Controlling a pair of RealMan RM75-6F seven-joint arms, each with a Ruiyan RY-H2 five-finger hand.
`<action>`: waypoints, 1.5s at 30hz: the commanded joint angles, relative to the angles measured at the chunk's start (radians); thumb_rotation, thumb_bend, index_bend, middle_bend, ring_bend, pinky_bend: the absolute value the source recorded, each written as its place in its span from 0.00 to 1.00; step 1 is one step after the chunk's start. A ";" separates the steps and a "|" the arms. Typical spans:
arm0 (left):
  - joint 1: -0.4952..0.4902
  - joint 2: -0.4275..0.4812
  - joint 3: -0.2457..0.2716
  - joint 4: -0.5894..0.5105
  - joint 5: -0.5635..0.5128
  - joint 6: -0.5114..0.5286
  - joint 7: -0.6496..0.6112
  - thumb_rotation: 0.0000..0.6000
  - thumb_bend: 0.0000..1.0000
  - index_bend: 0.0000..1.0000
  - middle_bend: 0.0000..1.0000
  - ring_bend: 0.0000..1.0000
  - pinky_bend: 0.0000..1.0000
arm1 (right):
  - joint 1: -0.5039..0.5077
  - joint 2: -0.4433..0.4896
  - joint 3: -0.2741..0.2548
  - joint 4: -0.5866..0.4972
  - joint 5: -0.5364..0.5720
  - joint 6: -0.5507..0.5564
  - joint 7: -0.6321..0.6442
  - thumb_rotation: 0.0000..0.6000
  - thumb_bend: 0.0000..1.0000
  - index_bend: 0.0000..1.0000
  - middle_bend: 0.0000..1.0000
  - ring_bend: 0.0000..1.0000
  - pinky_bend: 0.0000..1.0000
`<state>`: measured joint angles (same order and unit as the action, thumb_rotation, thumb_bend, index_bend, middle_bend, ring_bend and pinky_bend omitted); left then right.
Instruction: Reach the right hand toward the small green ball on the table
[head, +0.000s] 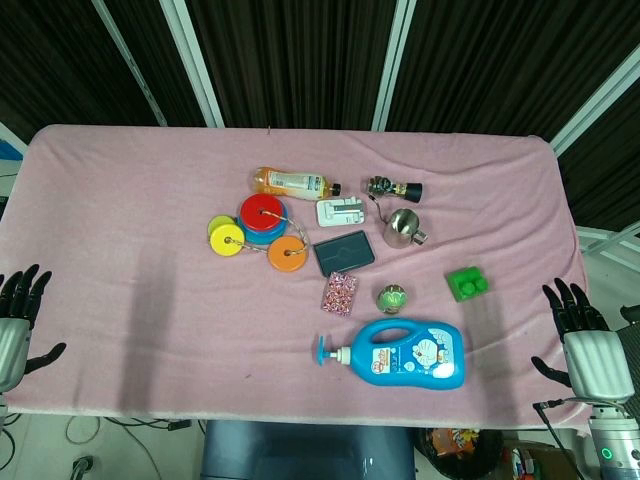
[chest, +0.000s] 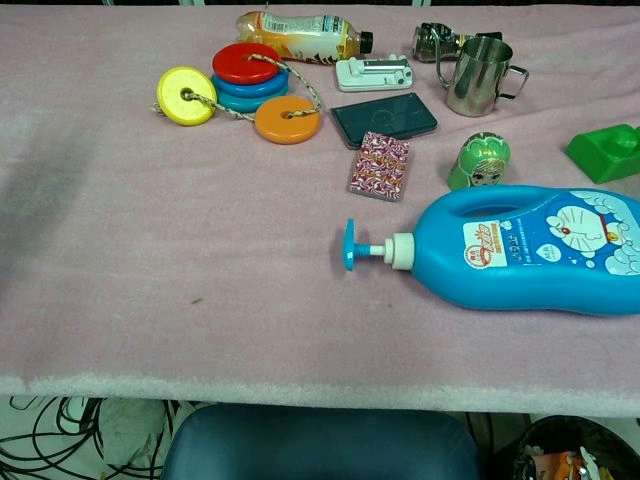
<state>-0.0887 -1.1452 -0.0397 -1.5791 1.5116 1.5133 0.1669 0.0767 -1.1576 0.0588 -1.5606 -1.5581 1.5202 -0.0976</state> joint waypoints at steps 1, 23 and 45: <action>-0.001 0.004 0.002 -0.006 -0.005 -0.005 0.002 1.00 0.00 0.00 0.00 0.00 0.00 | 0.001 0.005 -0.003 -0.007 0.007 -0.004 -0.008 1.00 0.01 0.00 0.00 0.02 0.23; -0.004 0.008 -0.008 -0.014 -0.030 -0.021 -0.038 1.00 0.00 0.00 0.00 0.00 0.00 | 0.020 0.019 0.002 -0.129 0.014 -0.038 -0.008 1.00 0.02 0.00 0.01 0.01 0.23; -0.017 0.031 -0.013 -0.046 -0.074 -0.074 -0.073 1.00 0.00 0.00 0.00 0.00 0.00 | 0.353 -0.275 0.150 -0.362 0.342 -0.345 -0.590 1.00 0.10 0.30 0.32 0.20 0.26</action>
<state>-0.1051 -1.1149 -0.0520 -1.6247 1.4386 1.4398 0.0946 0.4043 -1.4023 0.1923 -1.9276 -1.2421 1.1835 -0.6570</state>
